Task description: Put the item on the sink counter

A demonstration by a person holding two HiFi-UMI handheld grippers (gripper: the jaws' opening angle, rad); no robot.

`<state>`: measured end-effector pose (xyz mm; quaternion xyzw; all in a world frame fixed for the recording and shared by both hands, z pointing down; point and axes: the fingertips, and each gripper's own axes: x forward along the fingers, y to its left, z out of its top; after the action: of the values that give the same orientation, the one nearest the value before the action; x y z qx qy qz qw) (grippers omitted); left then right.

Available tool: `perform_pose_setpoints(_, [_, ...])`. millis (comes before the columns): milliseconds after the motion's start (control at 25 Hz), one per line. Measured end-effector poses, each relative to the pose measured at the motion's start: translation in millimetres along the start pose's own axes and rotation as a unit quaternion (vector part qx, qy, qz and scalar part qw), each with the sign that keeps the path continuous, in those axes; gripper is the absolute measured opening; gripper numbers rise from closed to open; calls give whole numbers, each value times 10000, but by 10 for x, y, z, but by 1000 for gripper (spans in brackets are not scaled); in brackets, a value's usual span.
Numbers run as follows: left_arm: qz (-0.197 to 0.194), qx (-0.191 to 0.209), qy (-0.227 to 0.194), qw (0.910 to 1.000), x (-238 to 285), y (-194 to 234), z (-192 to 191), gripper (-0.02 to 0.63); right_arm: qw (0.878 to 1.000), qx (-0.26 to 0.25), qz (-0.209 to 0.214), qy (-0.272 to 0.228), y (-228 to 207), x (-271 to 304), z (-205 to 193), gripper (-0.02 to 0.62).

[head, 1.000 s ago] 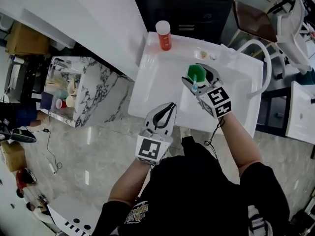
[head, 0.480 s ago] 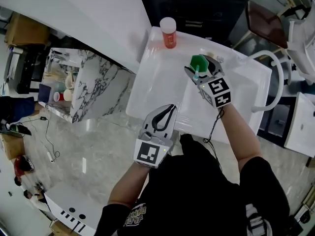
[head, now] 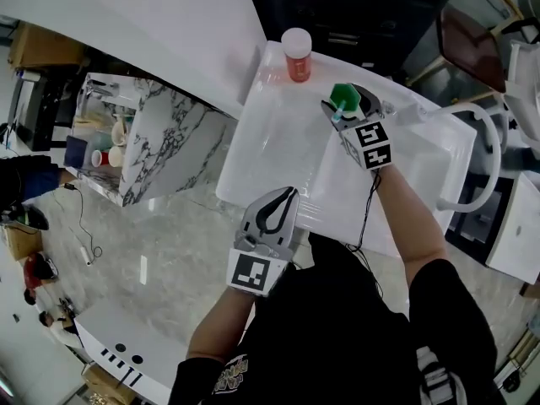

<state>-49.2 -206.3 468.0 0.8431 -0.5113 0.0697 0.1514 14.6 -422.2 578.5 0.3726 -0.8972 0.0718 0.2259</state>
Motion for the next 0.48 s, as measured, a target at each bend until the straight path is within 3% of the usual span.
perform_pose_setpoints(480, [330, -124, 193, 9992, 8, 188, -86, 21, 9996, -208, -210, 1, -277, 368, -202, 354])
